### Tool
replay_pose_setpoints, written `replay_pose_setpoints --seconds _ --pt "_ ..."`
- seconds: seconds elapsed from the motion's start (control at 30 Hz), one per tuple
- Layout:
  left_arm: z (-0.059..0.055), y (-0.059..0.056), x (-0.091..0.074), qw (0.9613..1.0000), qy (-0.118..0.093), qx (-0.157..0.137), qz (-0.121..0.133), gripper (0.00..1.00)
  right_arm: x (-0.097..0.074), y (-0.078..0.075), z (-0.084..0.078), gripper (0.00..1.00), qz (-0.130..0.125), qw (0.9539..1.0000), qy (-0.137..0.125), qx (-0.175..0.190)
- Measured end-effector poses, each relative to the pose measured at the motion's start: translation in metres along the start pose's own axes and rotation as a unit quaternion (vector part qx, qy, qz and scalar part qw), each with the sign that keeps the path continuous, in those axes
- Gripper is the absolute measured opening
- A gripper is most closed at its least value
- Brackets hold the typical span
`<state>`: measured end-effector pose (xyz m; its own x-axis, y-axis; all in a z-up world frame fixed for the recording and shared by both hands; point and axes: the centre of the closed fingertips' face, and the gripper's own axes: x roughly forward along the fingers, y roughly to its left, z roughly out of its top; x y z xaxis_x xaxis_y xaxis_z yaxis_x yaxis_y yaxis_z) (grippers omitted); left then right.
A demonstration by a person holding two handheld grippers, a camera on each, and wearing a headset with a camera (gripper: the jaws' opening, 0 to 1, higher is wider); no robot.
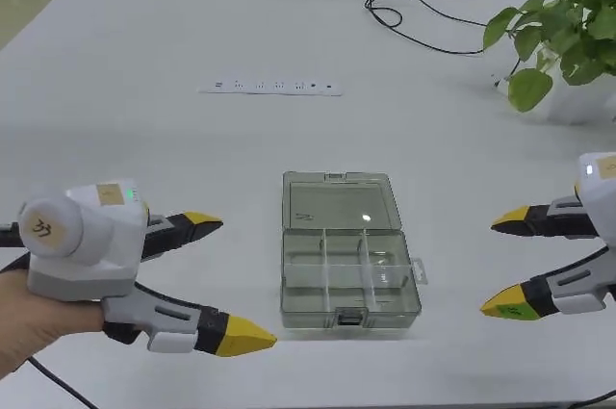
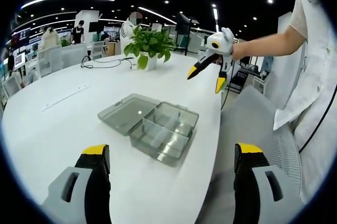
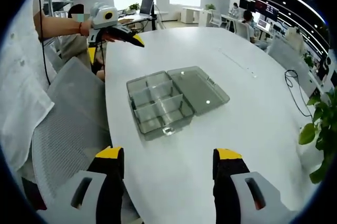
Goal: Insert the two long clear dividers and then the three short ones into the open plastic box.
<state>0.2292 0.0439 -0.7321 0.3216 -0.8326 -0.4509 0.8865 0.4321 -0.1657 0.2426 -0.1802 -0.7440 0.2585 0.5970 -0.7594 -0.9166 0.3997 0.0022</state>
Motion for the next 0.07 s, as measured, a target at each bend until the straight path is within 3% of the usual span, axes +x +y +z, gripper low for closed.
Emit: replay_pose_setpoints --seconds 0.07 --pt "-0.0005 -0.0006 -0.0007 1.0000 0.001 0.000 0.000 1.00 0.0003 0.0004 0.0007 0.70 0.000 1.0000 0.000 -0.001"
